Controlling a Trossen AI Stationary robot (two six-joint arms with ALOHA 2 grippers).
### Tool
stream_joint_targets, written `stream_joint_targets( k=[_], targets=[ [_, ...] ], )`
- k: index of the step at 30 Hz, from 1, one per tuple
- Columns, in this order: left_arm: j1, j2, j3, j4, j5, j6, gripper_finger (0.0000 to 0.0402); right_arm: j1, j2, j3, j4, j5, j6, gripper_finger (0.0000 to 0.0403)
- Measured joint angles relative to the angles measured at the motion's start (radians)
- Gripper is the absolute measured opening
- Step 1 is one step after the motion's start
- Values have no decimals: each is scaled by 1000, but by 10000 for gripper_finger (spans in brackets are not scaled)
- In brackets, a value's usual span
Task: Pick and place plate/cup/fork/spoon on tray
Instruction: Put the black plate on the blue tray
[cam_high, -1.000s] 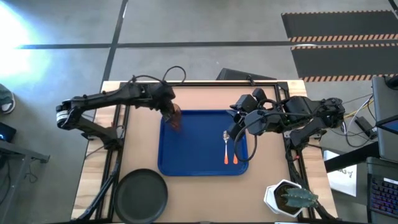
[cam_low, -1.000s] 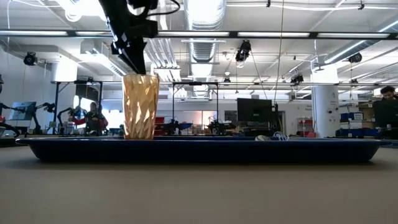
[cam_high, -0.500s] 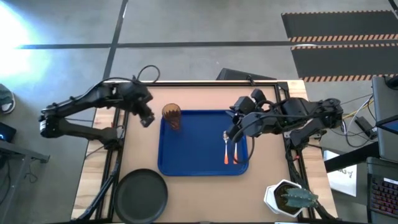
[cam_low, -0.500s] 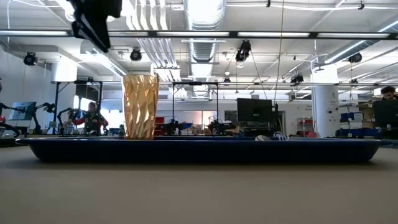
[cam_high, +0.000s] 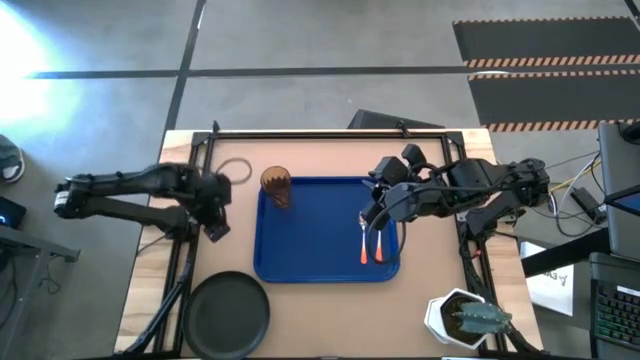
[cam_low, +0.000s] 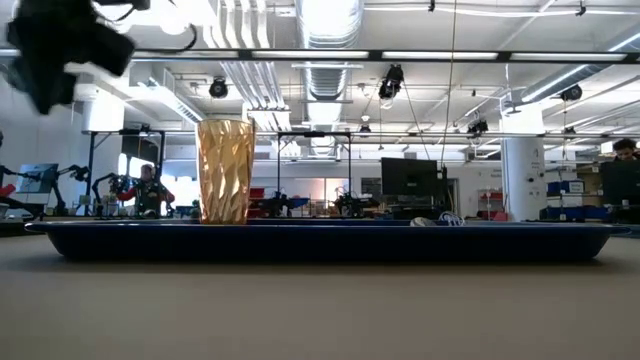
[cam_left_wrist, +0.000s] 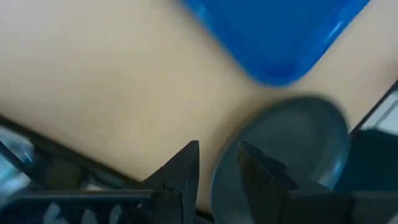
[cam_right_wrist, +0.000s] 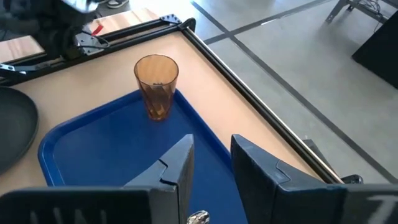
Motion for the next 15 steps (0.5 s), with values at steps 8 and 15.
stream_joint_targets(
  k=[8,15],
  targets=[
    [-193,19,-123,161,58,-190,71,0,0,0,0,0,0,98],
    [-366,115,-138,373,46,-286,70,0,0,0,0,-1,0,100]
  ],
)
